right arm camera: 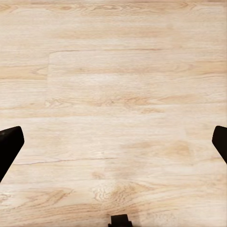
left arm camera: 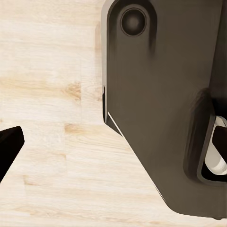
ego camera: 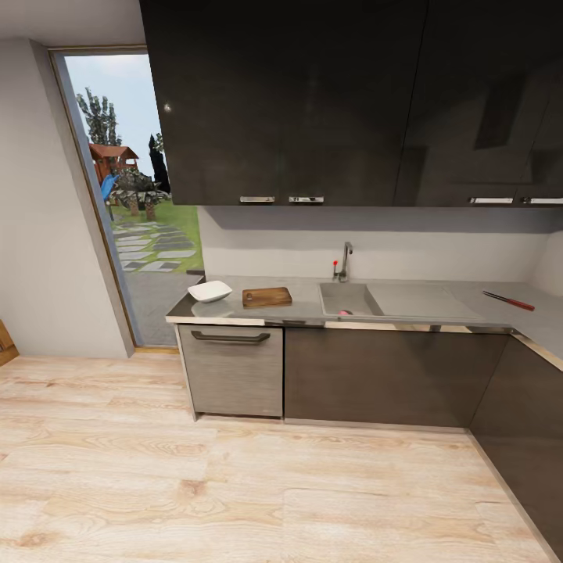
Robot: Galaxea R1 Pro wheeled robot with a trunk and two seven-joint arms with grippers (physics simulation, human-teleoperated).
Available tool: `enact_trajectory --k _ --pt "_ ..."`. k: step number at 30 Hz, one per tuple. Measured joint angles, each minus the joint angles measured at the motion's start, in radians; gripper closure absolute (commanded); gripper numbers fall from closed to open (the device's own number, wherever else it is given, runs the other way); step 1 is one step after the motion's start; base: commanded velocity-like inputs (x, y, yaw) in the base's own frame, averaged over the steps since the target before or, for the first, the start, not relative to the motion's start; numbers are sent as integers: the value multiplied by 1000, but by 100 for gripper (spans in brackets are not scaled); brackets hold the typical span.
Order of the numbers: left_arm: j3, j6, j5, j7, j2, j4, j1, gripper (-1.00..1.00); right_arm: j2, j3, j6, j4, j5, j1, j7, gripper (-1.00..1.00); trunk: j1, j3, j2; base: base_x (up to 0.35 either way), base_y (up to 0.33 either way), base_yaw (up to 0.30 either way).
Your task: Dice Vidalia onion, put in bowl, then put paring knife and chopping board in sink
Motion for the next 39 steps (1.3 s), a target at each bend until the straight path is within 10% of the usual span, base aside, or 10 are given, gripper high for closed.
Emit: enact_trajectory --k 16,29,39 --pt "2 -2 2 -1 -21 -9 0 -100 0 0 0 0 0 0 0 -100 0 0 0 0 0 0" --pt "2 -4 -4 -5 -47 -394 -1 -100 0 0 0 0 0 0 -1 -100 0 0 0 0 0 0" --pt "1 -5 -3 -4 -42 -474 0 -100 0 -1 0 0 0 0 -2 -100 0 0 0 2 0 0"
